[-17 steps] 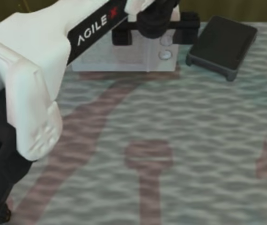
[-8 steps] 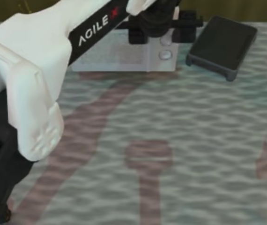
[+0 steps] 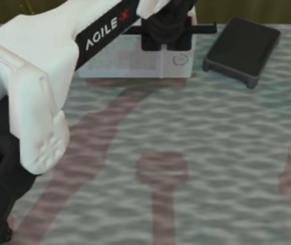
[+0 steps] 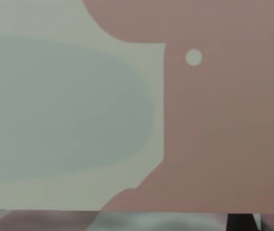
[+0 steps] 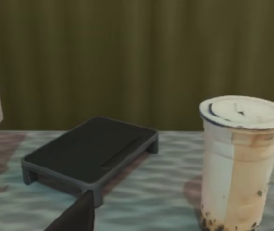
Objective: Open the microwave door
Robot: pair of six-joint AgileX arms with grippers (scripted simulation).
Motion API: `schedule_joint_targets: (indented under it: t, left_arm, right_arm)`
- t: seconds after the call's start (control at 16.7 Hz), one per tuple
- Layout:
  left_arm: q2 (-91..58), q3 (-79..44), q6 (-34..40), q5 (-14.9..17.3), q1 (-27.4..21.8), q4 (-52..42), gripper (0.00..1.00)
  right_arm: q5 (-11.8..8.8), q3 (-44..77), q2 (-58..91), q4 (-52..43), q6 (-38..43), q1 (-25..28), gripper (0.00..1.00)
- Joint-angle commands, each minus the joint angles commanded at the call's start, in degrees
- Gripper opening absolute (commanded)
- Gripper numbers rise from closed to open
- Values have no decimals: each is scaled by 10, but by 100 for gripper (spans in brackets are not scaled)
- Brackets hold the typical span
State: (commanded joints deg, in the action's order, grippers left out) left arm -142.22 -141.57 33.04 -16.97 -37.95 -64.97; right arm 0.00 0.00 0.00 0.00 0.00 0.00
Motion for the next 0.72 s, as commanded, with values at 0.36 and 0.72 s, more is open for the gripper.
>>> schedule_joint_targets:
  t: [0.36,0.72]
  left_arm:
    - [45,86,9,-9,-1,40,0]
    - [74,139,17,-13,-4,68,0]
  right_arm:
    - [0,0,0,0,0,0,100]
    - [0,0,0,0,0,0,100]
